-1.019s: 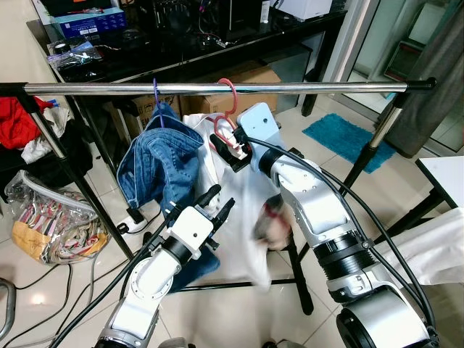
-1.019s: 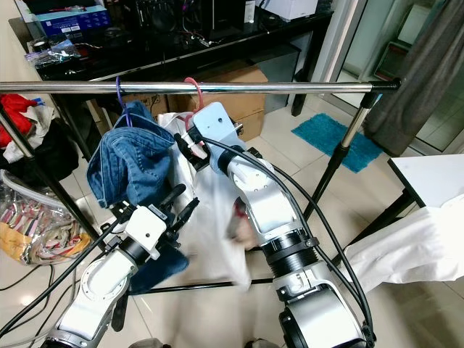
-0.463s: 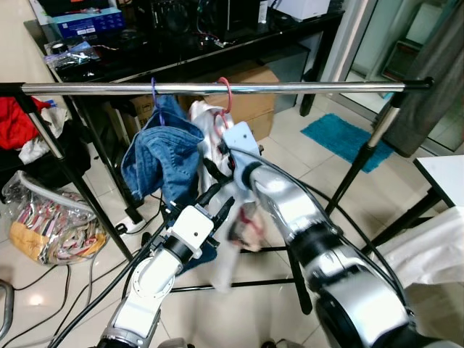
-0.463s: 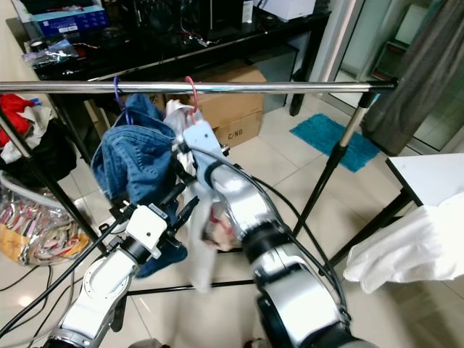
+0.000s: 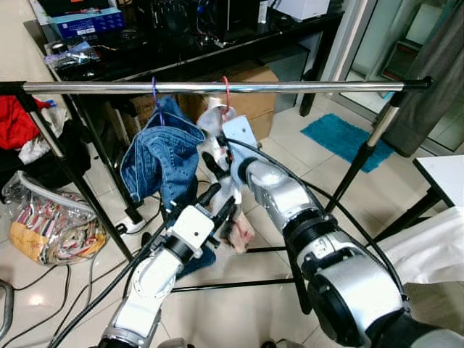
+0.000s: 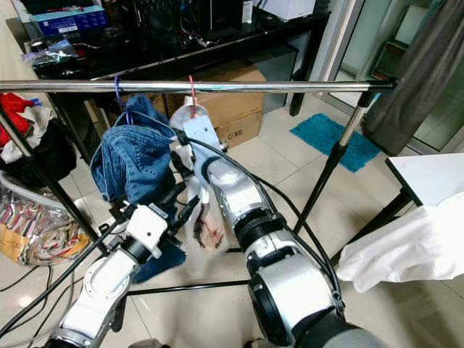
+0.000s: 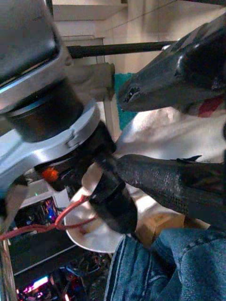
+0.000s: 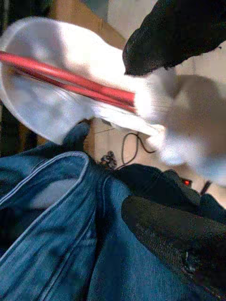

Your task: Hang hanger

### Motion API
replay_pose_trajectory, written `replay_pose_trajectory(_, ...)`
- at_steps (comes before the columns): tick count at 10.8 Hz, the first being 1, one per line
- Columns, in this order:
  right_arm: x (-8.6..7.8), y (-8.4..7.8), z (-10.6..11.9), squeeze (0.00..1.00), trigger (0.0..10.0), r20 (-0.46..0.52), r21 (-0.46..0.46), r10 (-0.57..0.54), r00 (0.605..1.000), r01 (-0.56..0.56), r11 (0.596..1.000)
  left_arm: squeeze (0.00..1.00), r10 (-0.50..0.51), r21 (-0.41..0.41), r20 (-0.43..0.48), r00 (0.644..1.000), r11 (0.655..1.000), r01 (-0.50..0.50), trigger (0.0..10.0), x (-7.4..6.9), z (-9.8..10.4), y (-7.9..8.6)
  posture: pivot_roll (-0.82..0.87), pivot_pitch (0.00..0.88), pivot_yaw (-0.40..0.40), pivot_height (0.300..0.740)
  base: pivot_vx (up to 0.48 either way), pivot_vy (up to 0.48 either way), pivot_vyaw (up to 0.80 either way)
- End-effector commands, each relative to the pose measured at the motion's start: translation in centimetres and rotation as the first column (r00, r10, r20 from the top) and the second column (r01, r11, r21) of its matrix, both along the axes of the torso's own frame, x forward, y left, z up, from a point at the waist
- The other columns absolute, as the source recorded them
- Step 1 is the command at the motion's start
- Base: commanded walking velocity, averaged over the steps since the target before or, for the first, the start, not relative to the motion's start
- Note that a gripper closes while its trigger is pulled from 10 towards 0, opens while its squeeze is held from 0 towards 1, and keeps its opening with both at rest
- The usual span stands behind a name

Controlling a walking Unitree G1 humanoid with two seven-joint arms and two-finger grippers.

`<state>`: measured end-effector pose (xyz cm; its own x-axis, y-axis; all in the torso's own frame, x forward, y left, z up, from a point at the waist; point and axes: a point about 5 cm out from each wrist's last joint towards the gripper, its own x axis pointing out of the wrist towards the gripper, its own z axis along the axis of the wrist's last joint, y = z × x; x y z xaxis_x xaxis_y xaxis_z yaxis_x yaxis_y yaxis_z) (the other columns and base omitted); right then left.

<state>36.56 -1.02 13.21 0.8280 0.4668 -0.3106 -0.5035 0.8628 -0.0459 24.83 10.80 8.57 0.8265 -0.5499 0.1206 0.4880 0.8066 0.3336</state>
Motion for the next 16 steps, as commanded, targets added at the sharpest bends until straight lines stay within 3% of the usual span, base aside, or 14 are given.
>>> replay_pose_trajectory(1, 0.3, 0.9, 1.1, 0.0, 9.6, 0.025, 0.022, 0.008, 1.0, -0.009, 1.0, 0.0, 0.002, 0.008, 0.005, 1.0, 1.0, -0.002, 10.0, 0.1, 0.0, 0.0, 0.13, 0.0, -0.034, 0.74, 0.0, 0.0, 0.0)
replay_pose_trajectory(2, 0.2, 1.1, 0.9, 0.0, 0.0, 0.008, 0.017, 0.014, 1.0, -0.014, 1.0, 0.0, 0.001, 0.007, 0.003, 1.0, 1.0, -0.001, 10.0, 0.1, -0.1, 0.0, 0.13, 0.0, -0.035, 0.74, 0.0, 0.0, 0.0)
replay_pose_trajectory(3, 0.2, 1.1, 0.6, 0.0, 0.0, -0.01, 0.036, 0.003, 1.0, -0.002, 0.999, 0.0, 0.0, 0.007, 0.003, 1.0, 1.0, 0.0, 10.0, 0.1, -0.1, -0.1, 0.13, 0.0, -0.035, 0.74, 0.0, 0.0, 0.0)
replay_pose_trajectory(4, 0.3, 1.0, 0.9, 0.0, 0.0, -0.016, 0.12, -0.017, 1.0, 0.019, 0.993, 0.0, 0.0, 0.006, 0.004, 1.0, 1.0, 0.0, 10.0, 0.1, -0.1, -0.1, 0.13, 0.0, -0.036, 0.74, 0.0, 0.0, 0.0)
replay_pose_trajectory(5, 0.5, 0.8, 1.1, 0.0, 0.0, 0.02, 0.106, -0.018, 1.0, 0.015, 0.994, 0.0, 0.0, 0.006, 0.004, 1.0, 1.0, 0.0, 10.0, 0.1, -0.1, -0.1, 0.13, 0.0, -0.036, 0.74, 0.0, 0.0, 0.0)
replay_pose_trajectory(7, 0.8, 0.1, 1.2, 0.0, 0.0, -0.002, 0.17, -0.072, 0.997, 0.071, 0.983, 0.0, 0.002, 0.006, 0.003, 1.0, 1.0, -0.002, 10.0, 0.2, -0.1, -0.1, 0.14, 0.0, -0.039, 0.74, 0.0, 0.0, 0.0)
replay_pose_trajectory(13, 1.1, 0.2, 1.5, 0.0, 0.0, 0.016, 0.127, -0.115, 0.993, 0.112, 0.986, 0.0, 0.008, 0.004, 0.007, 1.0, 1.0, -0.008, 10.0, 0.2, -0.1, -0.2, 0.14, 0.0, -0.046, 0.74, 0.0, 0.0, 0.0)
replay_pose_trajectory(14, 1.1, 0.5, 1.5, 0.0, 1.5, 0.006, 0.116, -0.114, 0.993, 0.113, 0.987, 0.0, 0.01, 0.002, 0.007, 1.0, 1.0, -0.01, 10.0, 0.3, -0.1, -0.2, 0.14, 0.0, -0.048, 0.74, 0.0, 0.0, 0.0)
replay_pose_trajectory(15, 1.1, 1.0, 1.9, 0.0, 7.2, 0.02, 0.123, -0.114, 0.993, 0.111, 0.986, 0.0, 0.013, 0.001, 0.007, 1.0, 1.0, -0.013, 10.0, 0.3, -0.1, -0.2, 0.14, 0.0, -0.049, 0.74, 0.0, 0.0, 0.0)
replay_pose_trajectory(16, 1.1, 1.3, 2.4, 0.0, 0.0, 0.041, 0.15, -0.111, 0.993, 0.104, 0.983, 0.0, 0.014, 0.002, 0.008, 1.0, 1.0, -0.014, 10.0, 0.3, -0.1, -0.2, 0.14, 0.0, -0.051, 0.74, 0.0, 0.0, 0.0)
